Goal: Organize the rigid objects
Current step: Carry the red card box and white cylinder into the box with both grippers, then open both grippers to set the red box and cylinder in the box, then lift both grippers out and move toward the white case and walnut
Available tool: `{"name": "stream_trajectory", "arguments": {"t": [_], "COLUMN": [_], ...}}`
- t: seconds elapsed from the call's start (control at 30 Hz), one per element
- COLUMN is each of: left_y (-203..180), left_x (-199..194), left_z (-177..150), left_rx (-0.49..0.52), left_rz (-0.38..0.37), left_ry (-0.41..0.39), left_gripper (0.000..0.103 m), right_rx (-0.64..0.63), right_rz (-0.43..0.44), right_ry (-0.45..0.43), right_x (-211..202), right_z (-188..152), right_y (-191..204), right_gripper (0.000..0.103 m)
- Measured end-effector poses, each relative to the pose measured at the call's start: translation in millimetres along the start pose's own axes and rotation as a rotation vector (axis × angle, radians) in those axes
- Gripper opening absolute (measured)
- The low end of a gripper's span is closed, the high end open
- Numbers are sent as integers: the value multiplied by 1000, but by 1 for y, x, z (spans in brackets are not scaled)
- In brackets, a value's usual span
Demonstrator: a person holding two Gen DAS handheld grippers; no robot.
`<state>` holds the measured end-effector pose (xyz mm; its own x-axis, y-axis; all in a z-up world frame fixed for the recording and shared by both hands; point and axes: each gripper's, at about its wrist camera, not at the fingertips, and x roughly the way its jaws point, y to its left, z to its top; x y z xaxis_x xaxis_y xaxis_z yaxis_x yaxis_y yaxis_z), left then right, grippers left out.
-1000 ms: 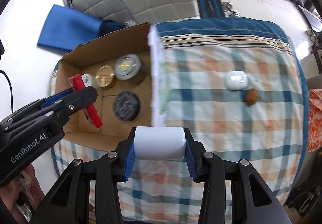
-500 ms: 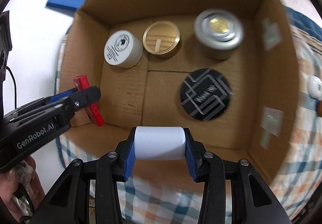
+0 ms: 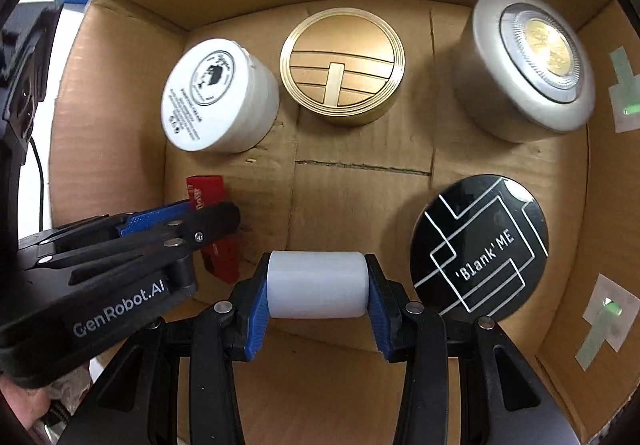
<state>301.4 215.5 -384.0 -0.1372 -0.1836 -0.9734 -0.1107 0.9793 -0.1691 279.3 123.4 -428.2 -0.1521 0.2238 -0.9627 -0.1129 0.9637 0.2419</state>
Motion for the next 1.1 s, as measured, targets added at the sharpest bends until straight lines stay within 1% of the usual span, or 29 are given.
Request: {"name": "stream_trajectory", "arguments": {"t": [0.1,0.17,0.2,0.23,0.27,0.33,0.4,0.47,0.53,0.57,0.63,0.67,0.73,0.77,0.8,0.9,0.93,1.0,1.1], "left_y": [0,2,13,15,15,15,7,4,-2,-4,-10,-12,-13,-15,-18,-31,-35,-40,-44], "left_x": [5,5,5,5,2,-6,-17,-31,-44,-49,-64,-69,-82,-86,-89,-97,-100,-108,-119], "left_z": [-1,-1,-3,-3,-5,-9,-17,-24,-31,-35,-45,-48,-54,-55,-59,-77,-83,-95,-109], "left_rx": [-3,-17,-31,-40,-45,-42,-37,-32,-22,-15,3,9,23,24,27,46,51,56,61], "left_rz": [-9,-20,-33,-46,-54,-44,-46,-50,-42,-39,-17,-10,16,24,29,29,34,45,52], "left_ry": [25,34,50,59,57,42,20,-6,-32,-45,-78,-91,-125,-132,-134,-144,-158,-192,-240], "left_gripper": [32,34,38,40,42,51,57,62,69,72,81,83,92,99,103,103,103,103,103], "right_rx": [13,20,23,22,16,1,3,-11,-23,-25,-33,-30,-24,-20,-15,1,8,22,25], "right_rz": [-9,7,16,16,2,-15,-25,-30,-39,-45,-62,-69,-103,-107,-110,-152,-161,-168,-179], "right_ry": [-9,-7,-5,-6,-7,-3,-7,-20,-32,-39,-54,-65,-91,-104,-117,-154,-166,-176,-206], "right_x": [6,8,8,8,7,3,-7,-20,-33,-43,-57,-65,-79,-88,-96,-109,-115,-121,-136], "right_z": [1,0,0,0,0,0,-8,-7,-14,-17,-25,-29,-39,-46,-54,-62,-68,-73,-87], "right_y": [-3,-5,-5,-6,-7,-10,-16,-13,-14,-13,-17,-19,-24,-29,-35,-42,-46,-39,-41], "right_gripper": [45,46,46,46,46,49,62,65,68,71,75,76,82,85,87,90,91,97,101]}}
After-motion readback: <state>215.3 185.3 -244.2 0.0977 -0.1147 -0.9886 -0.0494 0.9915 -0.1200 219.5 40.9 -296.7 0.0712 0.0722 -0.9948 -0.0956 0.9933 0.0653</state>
